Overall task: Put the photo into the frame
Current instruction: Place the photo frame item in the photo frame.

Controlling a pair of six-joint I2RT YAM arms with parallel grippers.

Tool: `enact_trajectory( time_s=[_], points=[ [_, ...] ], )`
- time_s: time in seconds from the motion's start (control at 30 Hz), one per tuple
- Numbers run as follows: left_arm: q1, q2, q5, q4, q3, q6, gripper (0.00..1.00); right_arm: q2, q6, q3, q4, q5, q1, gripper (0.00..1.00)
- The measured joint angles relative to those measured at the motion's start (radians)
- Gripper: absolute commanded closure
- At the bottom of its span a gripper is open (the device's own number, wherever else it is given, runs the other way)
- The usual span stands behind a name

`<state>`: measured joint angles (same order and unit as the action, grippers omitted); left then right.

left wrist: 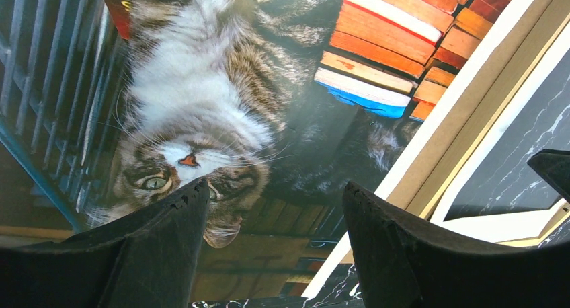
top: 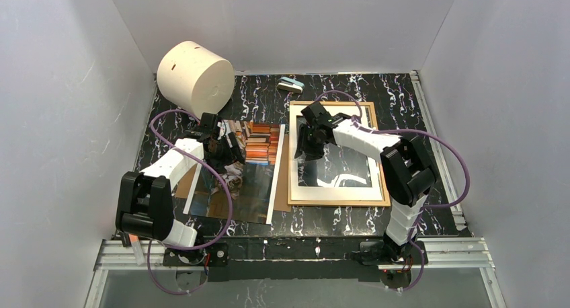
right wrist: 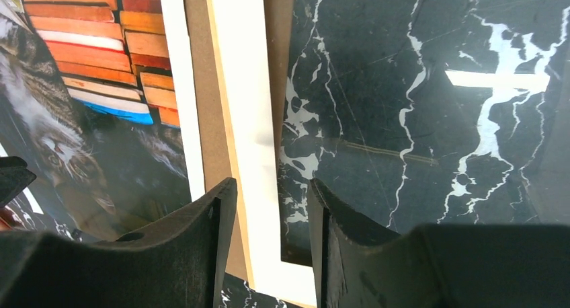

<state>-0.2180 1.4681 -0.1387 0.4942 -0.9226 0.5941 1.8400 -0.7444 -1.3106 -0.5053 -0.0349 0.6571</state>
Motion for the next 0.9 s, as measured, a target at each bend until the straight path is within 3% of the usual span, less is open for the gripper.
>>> enact_trajectory(
  time_s=[0.2, 0.53, 0.67, 0.9],
  points=[
    [0.0, 0.0, -0.003, 0.0, 0.0, 0.0, 0.3, -0.006, 0.011, 0.007, 0.013, -0.006, -0.015, 0.41],
    [0.0, 0.0, -0.01, -0.001, 0.0, 0.001, 0.29, 0.059, 0.091, -0.046, 0.034, -0.108, -0.016, 0.42],
    [0.0, 0.0, -0.011, -0.001, 0.0, 0.001, 0.3, 0.144, 0.106, -0.113, 0.023, -0.106, -0.012, 0.47],
    [0.0, 0.0, -0.011, -0.001, 0.0, 0.001, 0.3, 0.179, 0.096, -0.134, -0.02, -0.076, -0.011, 0.68]
  ],
)
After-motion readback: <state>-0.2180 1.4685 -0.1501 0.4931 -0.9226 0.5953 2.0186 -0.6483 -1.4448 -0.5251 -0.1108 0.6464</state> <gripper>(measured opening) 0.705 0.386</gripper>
